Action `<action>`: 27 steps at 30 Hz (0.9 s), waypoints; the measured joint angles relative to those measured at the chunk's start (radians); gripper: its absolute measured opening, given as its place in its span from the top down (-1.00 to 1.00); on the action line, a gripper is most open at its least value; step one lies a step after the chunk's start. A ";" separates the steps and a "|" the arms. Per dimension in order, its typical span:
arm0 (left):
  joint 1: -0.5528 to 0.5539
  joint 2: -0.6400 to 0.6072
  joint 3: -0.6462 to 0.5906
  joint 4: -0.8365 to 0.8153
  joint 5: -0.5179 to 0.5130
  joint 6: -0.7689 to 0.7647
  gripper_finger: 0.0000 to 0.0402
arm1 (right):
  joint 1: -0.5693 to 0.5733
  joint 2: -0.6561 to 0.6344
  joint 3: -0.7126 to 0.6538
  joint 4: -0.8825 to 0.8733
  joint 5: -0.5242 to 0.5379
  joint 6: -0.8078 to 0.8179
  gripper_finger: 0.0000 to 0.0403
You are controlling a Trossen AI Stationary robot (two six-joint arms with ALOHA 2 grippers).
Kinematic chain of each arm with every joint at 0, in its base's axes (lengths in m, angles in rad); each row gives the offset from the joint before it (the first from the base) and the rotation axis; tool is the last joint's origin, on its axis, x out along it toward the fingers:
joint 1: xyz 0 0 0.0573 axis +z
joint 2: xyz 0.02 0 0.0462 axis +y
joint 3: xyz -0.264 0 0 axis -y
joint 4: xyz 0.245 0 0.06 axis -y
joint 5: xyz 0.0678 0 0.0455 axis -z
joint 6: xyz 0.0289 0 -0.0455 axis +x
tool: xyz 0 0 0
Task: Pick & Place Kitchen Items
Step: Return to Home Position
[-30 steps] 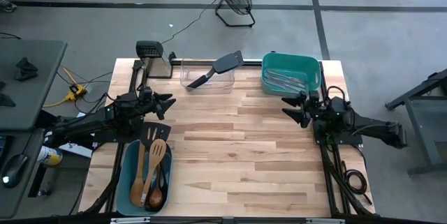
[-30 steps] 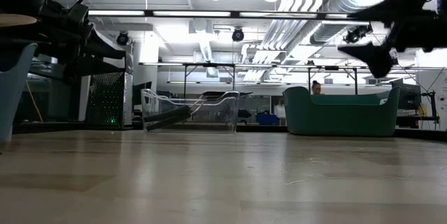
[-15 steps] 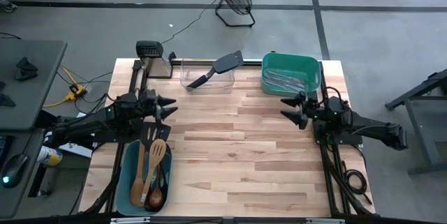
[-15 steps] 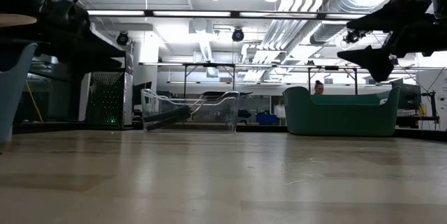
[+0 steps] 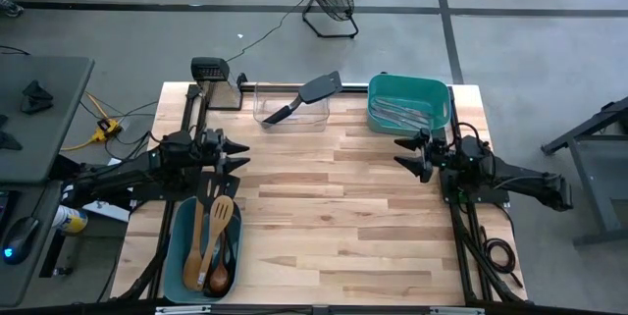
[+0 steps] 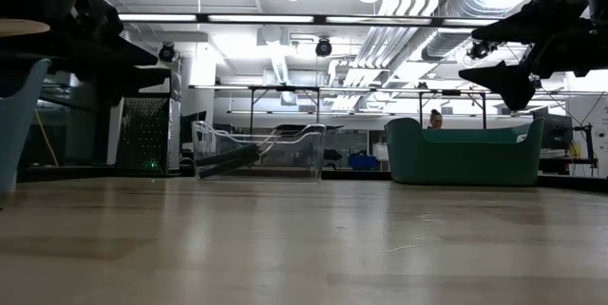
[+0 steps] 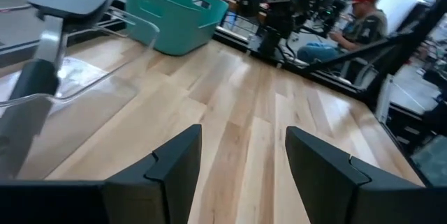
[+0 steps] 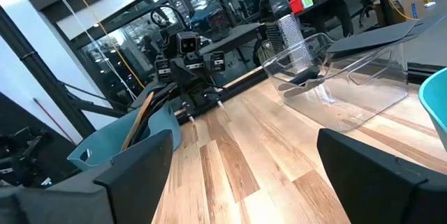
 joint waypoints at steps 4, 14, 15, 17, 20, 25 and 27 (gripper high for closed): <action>0.000 0.000 0.002 -0.005 0.016 0.032 -0.02 | 0.000 0.000 0.000 0.000 0.001 0.000 -0.73; 0.000 0.000 0.002 -0.004 -0.014 0.153 -0.02 | 0.000 0.000 0.000 0.003 0.003 0.000 -0.73; 0.000 0.000 0.002 -0.003 -0.015 0.160 -0.02 | 0.000 0.000 0.000 0.003 0.003 0.000 -0.73; 0.000 0.000 0.003 -0.004 -0.016 0.165 -0.02 | 0.000 0.000 -0.001 0.003 0.003 0.000 -0.73; 0.000 0.000 0.003 -0.006 -0.018 0.151 -0.02 | 0.000 0.000 -0.001 0.004 0.003 0.000 -0.73; 0.000 0.000 0.003 -0.007 -0.018 0.150 -0.02 | 0.000 0.000 -0.001 0.005 0.003 0.000 -0.73; 0.000 0.000 0.003 -0.007 -0.018 0.149 -0.02 | 0.000 0.000 -0.001 0.005 0.003 0.000 -0.73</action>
